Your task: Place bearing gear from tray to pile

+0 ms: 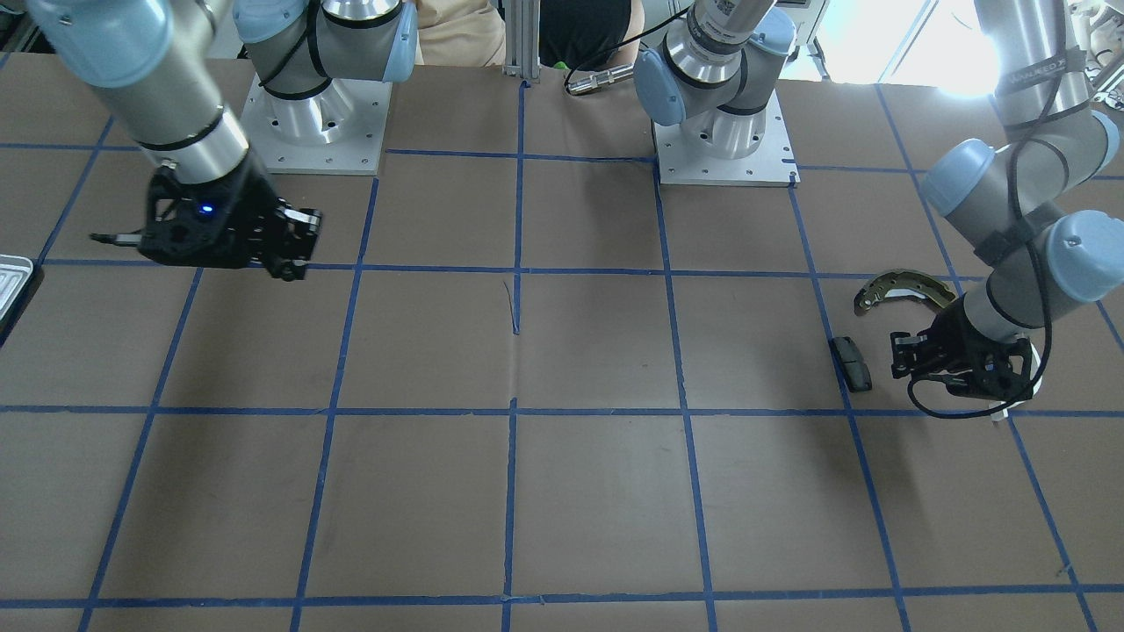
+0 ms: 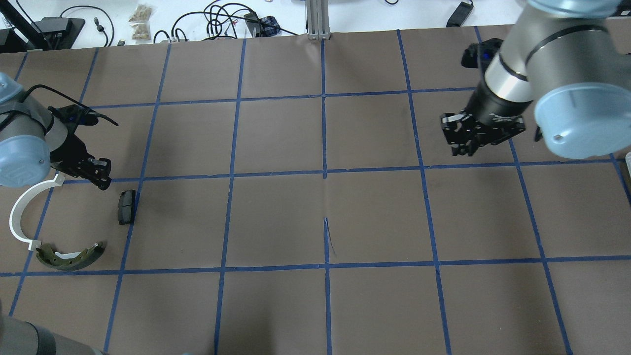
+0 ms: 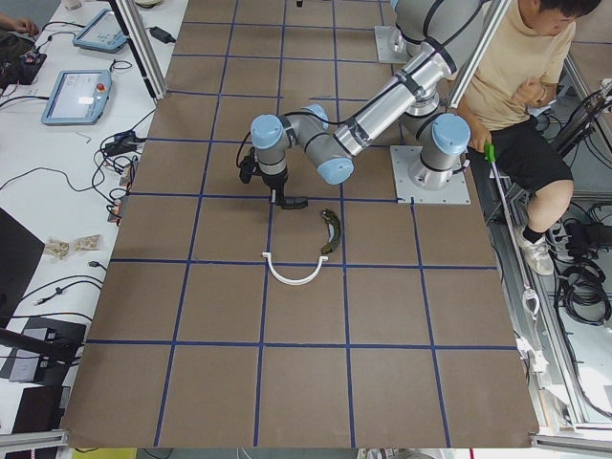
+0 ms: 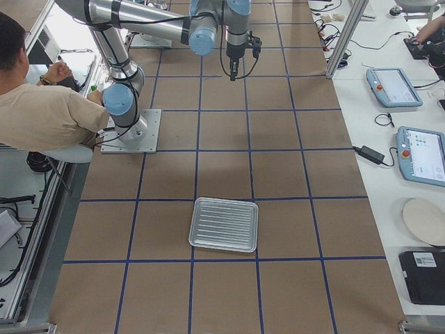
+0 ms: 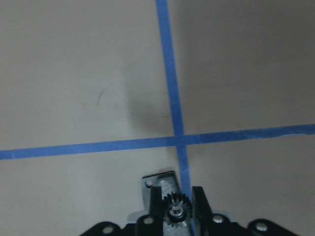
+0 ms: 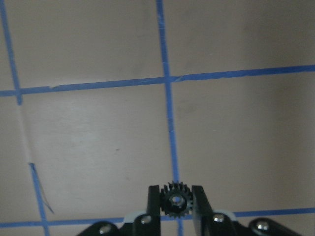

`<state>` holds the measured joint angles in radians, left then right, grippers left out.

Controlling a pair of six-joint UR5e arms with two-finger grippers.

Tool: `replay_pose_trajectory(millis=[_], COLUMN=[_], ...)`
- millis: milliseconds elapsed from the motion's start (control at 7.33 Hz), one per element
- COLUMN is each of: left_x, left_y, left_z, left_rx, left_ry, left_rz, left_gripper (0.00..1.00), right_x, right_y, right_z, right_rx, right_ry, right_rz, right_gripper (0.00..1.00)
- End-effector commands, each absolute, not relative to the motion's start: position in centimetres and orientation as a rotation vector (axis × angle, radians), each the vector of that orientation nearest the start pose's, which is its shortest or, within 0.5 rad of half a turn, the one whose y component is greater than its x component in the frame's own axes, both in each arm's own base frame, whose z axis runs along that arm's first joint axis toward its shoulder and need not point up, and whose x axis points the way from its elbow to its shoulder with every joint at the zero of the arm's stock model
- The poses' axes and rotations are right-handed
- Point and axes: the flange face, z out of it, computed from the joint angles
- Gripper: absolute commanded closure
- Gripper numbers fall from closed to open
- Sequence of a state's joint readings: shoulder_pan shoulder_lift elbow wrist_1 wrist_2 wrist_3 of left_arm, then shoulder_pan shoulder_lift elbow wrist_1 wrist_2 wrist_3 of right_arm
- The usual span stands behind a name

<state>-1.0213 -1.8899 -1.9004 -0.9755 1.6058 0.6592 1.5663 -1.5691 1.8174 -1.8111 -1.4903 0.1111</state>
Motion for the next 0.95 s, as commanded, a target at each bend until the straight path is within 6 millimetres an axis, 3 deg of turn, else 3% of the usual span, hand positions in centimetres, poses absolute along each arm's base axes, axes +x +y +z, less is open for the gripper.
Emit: replay_pose_trajectory(millis=[0, 136, 273, 409, 545, 682, 818], left_x=[19.0, 19.2, 18.4, 17.9, 16.7, 13.8, 9.5], left_y=[-52.3, -52.9, -53.1, -53.2, -53.8, -54.9, -56.3], left_z=[19.8, 20.5, 21.4, 22.4, 23.8, 25.7, 27.8], left_rx=[0.171, 0.157, 0.163, 0.129, 0.136, 0.171, 0.096], left_ry=[3.145, 3.127, 3.117, 3.107, 3.111, 3.110, 3.122], left_rz=[0.111, 0.057, 0.034, 0.017, -0.029, -0.037, -0.011], left_gripper=[0.90, 0.40, 0.19, 0.08, 0.03, 0.02, 0.02], right_x=[25.3, 30.3, 34.5, 36.5, 38.0, 37.9, 37.9], right_y=[-48.7, -49.0, -48.6, -48.3, -47.9, -47.8, -48.0], right_z=[34.7, 31.0, 27.6, 24.3, 22.5, 22.1, 22.2], right_rx=[0.351, 0.350, 0.304, 0.263, 0.224, 0.223, 0.232], right_ry=[2.923, 2.923, 2.927, 2.984, 3.005, 3.025, 3.025], right_rz=[-0.002, -0.034, -0.050, -0.076, -0.107, -0.106, -0.109], right_gripper=[0.93, 0.93, 0.92, 0.93, 0.92, 0.50, 0.02])
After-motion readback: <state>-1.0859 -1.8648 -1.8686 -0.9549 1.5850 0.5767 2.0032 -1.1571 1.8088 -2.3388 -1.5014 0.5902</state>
